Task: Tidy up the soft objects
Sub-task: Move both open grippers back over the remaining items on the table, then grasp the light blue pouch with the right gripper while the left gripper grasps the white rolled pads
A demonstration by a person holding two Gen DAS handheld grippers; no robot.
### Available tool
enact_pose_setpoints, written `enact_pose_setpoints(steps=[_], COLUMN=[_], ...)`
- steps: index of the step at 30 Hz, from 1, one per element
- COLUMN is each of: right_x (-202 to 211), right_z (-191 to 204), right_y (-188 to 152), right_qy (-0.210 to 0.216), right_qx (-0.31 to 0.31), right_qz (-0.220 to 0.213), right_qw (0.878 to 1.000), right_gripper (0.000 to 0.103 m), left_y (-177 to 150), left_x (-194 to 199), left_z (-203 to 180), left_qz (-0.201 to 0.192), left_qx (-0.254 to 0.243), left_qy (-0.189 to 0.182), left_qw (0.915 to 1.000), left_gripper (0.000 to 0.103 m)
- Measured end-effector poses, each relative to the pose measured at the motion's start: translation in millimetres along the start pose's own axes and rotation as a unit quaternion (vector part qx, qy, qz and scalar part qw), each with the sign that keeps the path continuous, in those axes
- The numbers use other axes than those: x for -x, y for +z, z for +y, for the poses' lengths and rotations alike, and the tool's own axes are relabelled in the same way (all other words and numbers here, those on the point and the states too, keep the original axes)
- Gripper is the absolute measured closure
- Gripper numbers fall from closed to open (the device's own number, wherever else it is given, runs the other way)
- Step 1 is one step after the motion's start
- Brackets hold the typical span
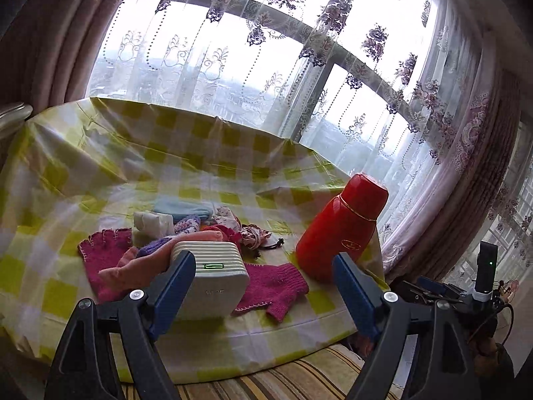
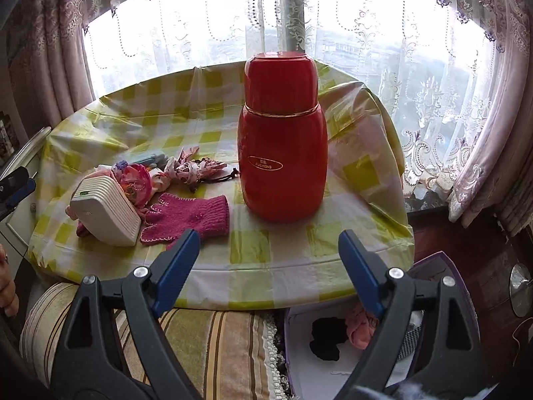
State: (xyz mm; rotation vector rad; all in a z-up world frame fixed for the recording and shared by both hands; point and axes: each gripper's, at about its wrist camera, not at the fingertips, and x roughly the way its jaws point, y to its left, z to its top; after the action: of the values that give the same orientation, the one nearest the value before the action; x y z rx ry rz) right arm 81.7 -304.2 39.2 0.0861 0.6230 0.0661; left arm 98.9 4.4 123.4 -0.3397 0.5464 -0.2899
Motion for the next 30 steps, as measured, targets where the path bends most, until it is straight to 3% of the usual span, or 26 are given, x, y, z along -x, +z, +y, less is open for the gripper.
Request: enact_pose_setpoints(steps=[9, 18, 24, 30], right_x=[-25, -63, -92, -123], right_z=[38, 70, 87, 111], right_y=[24, 50, 74, 109], right_qy=[0.045, 0.107, 0.126, 0.144], right_qx=[0.029, 0.036, 0.049, 0.09], right_qz=[0.01, 0.038, 0.057, 0.076], right_qw=[0.999, 0.993, 0.989, 0.983], right_gripper=[0.016, 0.016, 0.016, 0.016], left_y=[18, 34, 45, 47], left_x=[-5, -43, -82, -125], left_z=[64, 123, 156, 186], left_qz=[-0.003, 0.041, 0.077, 0.122], left_qx=[0.072, 0.157, 0.209, 0.272], left_qy=[0.017, -0.013, -0.035, -0.07], left_qw=[0.9972, 0.9867, 0.9742, 0.9518], left_gripper=[0.018, 0.018, 0.018, 0.018])
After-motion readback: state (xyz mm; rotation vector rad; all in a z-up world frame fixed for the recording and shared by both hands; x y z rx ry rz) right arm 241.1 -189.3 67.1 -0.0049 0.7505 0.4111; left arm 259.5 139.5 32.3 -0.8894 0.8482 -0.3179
